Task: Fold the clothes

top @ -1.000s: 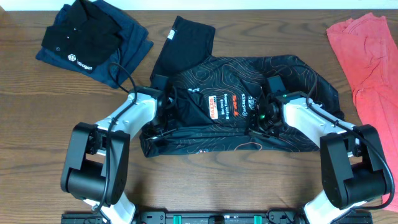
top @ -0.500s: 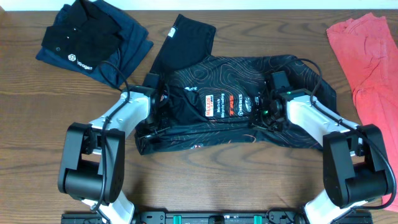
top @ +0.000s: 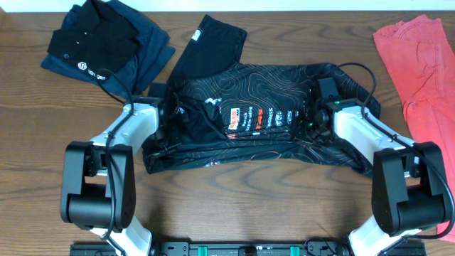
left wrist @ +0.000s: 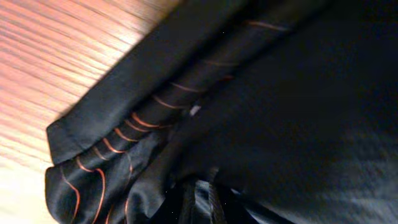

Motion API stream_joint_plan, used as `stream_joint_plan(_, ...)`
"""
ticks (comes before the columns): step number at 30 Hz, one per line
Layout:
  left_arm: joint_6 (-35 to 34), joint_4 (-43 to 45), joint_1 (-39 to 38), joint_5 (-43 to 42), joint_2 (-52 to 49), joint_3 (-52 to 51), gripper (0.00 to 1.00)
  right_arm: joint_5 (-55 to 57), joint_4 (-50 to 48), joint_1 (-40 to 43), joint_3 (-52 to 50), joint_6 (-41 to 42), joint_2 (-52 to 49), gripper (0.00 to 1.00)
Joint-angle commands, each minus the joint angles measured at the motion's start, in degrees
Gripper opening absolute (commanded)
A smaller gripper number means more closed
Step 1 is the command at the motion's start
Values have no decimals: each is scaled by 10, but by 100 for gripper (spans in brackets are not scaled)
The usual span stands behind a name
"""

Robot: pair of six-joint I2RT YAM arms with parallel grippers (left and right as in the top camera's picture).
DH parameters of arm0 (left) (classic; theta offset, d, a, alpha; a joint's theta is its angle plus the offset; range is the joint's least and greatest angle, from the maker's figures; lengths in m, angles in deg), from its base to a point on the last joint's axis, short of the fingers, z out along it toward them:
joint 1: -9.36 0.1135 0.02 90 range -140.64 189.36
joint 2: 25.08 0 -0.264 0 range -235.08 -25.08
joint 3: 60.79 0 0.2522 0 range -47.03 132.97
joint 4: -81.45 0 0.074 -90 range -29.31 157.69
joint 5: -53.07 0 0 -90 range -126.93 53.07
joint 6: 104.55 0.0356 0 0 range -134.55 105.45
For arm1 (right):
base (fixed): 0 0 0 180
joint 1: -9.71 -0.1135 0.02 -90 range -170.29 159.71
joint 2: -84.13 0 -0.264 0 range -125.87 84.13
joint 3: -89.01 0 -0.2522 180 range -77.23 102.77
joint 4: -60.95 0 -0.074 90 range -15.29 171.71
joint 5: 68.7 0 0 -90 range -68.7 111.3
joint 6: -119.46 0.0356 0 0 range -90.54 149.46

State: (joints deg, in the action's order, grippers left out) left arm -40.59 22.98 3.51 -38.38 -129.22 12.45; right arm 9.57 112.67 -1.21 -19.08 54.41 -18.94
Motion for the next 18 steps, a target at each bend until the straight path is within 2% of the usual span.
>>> stream_joint_plan(1,16,-5,30,91,-13,-6,13,90,26,17,16,-8,-16,33)
stream_joint_plan(7,29,-24,57,101,-13,8,13,152,132,28,91,-8,-16,34)
stream_joint_plan(12,29,-50,70,101,-10,28,12,151,195,30,139,-1,-16,34)
stream_joint_plan(15,26,-72,70,101,1,43,6,148,219,30,151,9,-15,33)
stream_joint_plan(18,2,-101,70,100,25,61,6,103,225,30,153,3,-14,31)
